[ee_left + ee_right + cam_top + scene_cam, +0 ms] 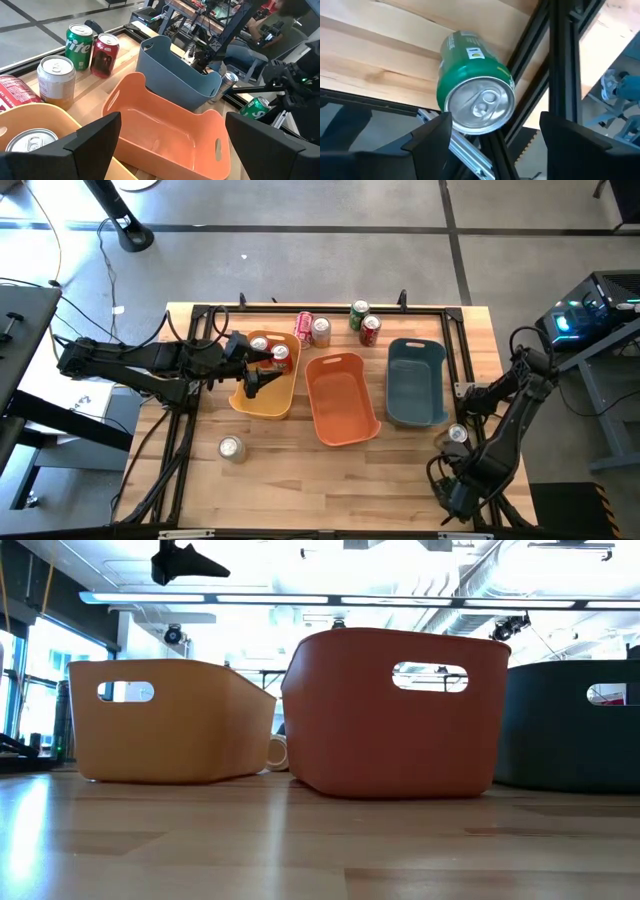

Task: Sort soda cans
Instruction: Put the bottom green soda can into the yellow bin

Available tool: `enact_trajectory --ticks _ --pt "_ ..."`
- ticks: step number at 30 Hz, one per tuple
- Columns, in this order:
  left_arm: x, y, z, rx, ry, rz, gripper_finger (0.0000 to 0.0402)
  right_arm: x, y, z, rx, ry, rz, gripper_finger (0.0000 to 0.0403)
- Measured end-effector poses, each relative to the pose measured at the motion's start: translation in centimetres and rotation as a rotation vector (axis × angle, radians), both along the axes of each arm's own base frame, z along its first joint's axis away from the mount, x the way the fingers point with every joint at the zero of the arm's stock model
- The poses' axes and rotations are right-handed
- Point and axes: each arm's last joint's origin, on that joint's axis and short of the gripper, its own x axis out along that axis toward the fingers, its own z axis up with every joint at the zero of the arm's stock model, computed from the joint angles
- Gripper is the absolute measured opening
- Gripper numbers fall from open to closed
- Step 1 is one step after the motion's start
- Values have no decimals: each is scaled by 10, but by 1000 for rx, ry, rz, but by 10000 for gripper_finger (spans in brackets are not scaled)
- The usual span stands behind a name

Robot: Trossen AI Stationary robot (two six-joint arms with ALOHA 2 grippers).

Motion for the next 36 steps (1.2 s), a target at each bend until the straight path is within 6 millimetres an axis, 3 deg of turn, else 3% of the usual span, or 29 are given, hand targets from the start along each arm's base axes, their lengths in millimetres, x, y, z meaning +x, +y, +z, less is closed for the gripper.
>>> enact_trajectory --ticks 6,16,36 --pt "0 0 0 0 0 0 351 1 2 -13 15 0 33 296" --pt "0 0 0 4 0 -1 351 7 3 -8 -44 -106 17 296" --pt "0 0 0 0 0 0 351 8 5 -5 -7 -122 73 296"
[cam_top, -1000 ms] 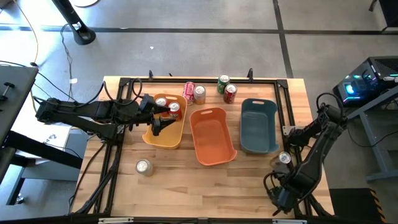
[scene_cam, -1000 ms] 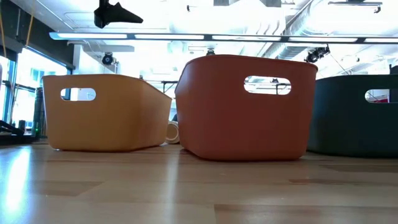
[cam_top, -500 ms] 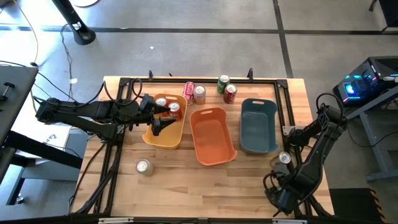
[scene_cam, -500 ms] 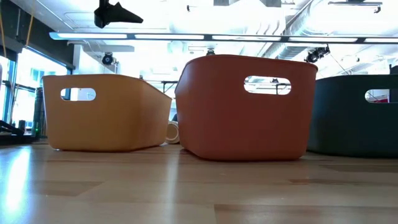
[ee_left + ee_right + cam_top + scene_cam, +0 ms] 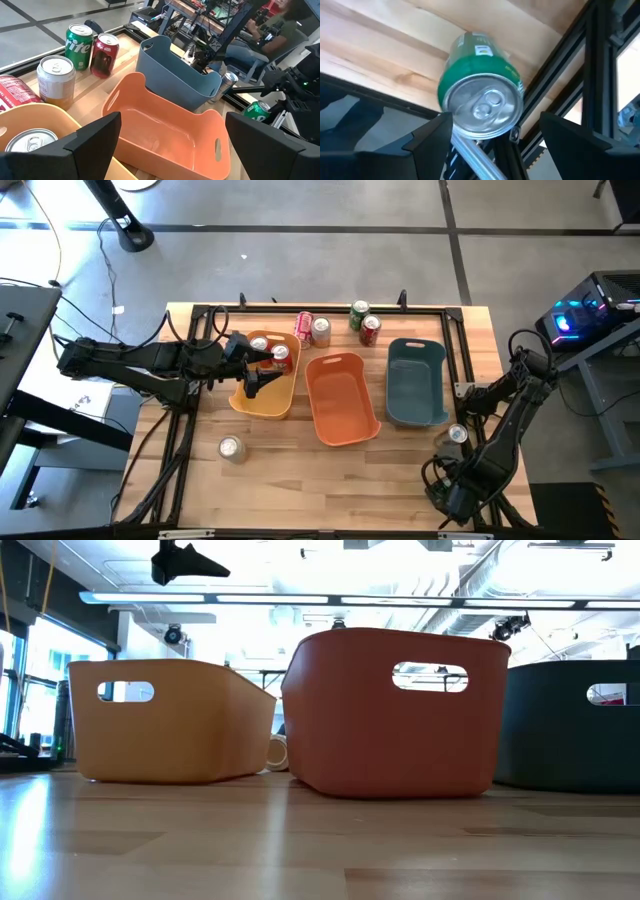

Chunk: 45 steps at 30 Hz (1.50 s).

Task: Sort soda cans
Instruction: Put the bottom green soda can into the yellow bin

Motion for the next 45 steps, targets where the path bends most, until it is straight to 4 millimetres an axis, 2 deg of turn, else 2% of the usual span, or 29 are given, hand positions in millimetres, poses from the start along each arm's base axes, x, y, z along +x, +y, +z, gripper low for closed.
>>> enact_trajectory --ticks 8,16,23,29,36,45 --pt "0 0 0 0 0 0 351 0 -3 1 -40 -45 1 296" --pt "0 0 0 0 0 1 351 -2 -8 22 -34 -94 -2 296" --pt "-1 0 -1 7 16 1 351 2 -2 18 0 -132 -34 296" --pt "-1 0 -3 10 37 0 351 7 8 2 -48 -90 -63 296" --pt "-1 2 -3 9 36 10 351 10 11 -9 -74 4 -62 296" --pt "-1 3 -3 3 34 17 351 9 9 4 -79 0 -42 296"
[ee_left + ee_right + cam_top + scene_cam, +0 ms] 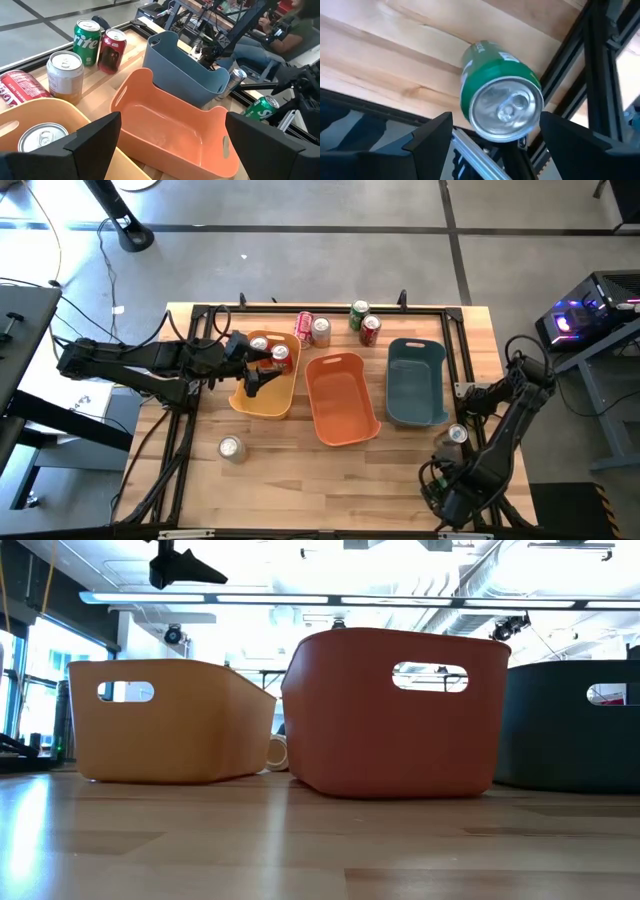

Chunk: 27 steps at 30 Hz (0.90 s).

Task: Sort soda cans
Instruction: Put the bottom green soda can into the yellow bin

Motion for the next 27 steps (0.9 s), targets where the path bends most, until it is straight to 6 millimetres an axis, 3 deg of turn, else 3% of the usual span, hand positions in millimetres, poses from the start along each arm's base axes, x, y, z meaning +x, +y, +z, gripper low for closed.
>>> enact_trajectory --ticks 4,27 --pt "0 0 0 0 0 0 351 -2 -4 1 -32 24 3 296" --pt "0 -1 0 -11 0 -16 351 -1 -7 -42 21 30 -30 296"
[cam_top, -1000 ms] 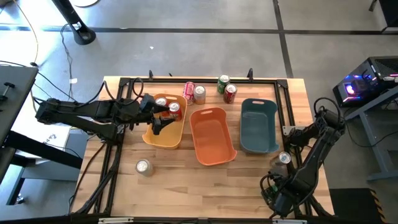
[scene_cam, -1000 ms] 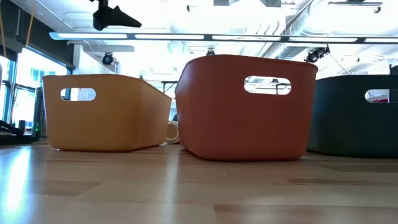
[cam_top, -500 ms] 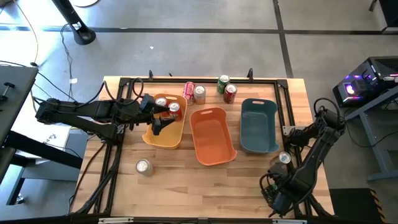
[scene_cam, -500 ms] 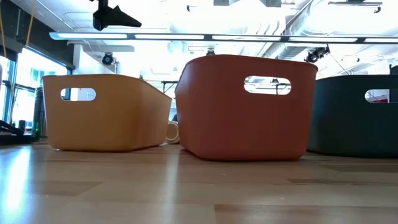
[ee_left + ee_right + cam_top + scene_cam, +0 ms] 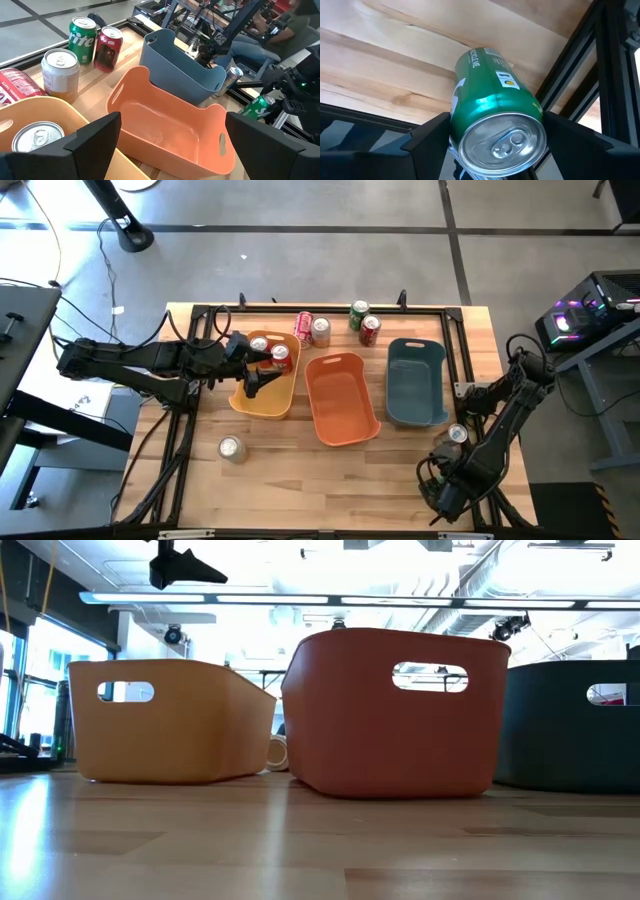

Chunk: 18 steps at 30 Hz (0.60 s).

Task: Sort soda cans
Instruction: Put the bottom green soda can into the yellow bin

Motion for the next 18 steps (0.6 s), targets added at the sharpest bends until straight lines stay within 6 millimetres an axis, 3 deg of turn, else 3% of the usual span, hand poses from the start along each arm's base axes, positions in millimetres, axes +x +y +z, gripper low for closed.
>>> enact_trajectory --ticks 12,18 --pt "0 0 0 2 2 -1 351 0 1 -2 23 18 37 295" --pt "0 0 0 1 2 0 351 1 0 -2 16 14 46 244"
